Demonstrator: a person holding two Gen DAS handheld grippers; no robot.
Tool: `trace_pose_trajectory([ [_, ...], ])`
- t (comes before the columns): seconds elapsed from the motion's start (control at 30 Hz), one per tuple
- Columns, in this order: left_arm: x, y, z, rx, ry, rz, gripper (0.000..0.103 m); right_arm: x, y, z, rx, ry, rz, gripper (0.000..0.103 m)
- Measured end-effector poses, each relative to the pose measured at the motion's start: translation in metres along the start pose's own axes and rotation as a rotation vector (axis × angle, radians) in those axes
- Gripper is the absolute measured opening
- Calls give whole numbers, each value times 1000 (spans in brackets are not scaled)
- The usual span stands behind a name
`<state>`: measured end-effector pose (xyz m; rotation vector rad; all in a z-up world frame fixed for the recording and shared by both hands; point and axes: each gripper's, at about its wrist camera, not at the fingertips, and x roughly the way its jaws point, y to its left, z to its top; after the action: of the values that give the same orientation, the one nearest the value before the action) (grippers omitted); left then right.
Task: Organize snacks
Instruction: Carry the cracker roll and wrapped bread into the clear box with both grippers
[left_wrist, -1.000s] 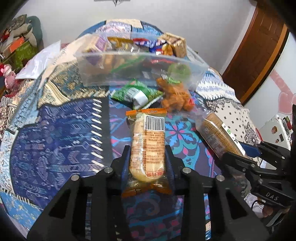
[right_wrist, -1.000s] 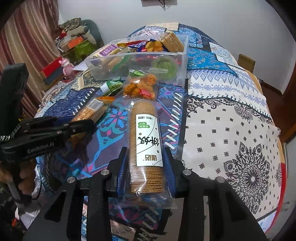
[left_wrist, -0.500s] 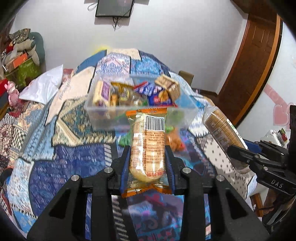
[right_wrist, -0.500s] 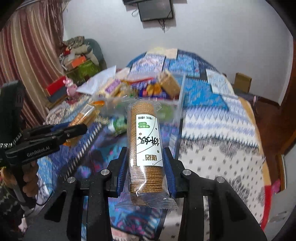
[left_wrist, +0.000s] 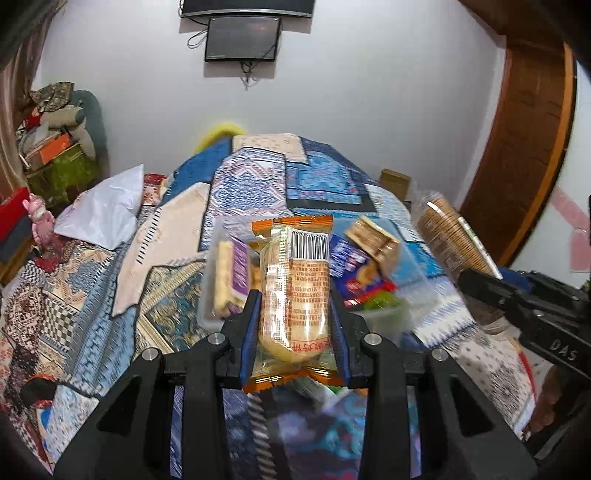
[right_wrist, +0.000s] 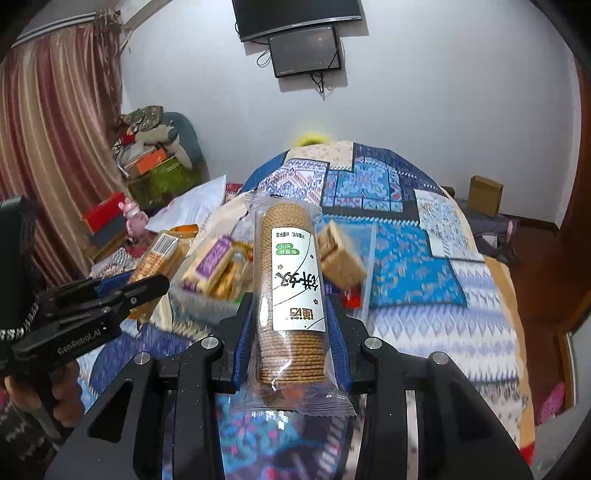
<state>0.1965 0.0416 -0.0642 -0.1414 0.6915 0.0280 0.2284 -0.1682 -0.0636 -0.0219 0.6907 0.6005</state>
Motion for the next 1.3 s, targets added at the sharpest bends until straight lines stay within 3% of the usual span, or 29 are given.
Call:
trace_pose_trajectory([
  [0.4,69,22,21,-37,73,14,35,56,1,33,-40,27,-33,34],
  [0.8,119,17,23,2,146,24,35,101,-7,18,-71,130,-66,35],
  [0.97,123,18,19,-21,175,15,37,97,-7,15,-73,129,-85,37],
  [1.07,119,18,19,-28,173,20,49,93,-9,17,-73,131,-88,38],
  [1.3,77,17,12,-6,119,-4,50,66,-9,13,-58,105,-60,54],
])
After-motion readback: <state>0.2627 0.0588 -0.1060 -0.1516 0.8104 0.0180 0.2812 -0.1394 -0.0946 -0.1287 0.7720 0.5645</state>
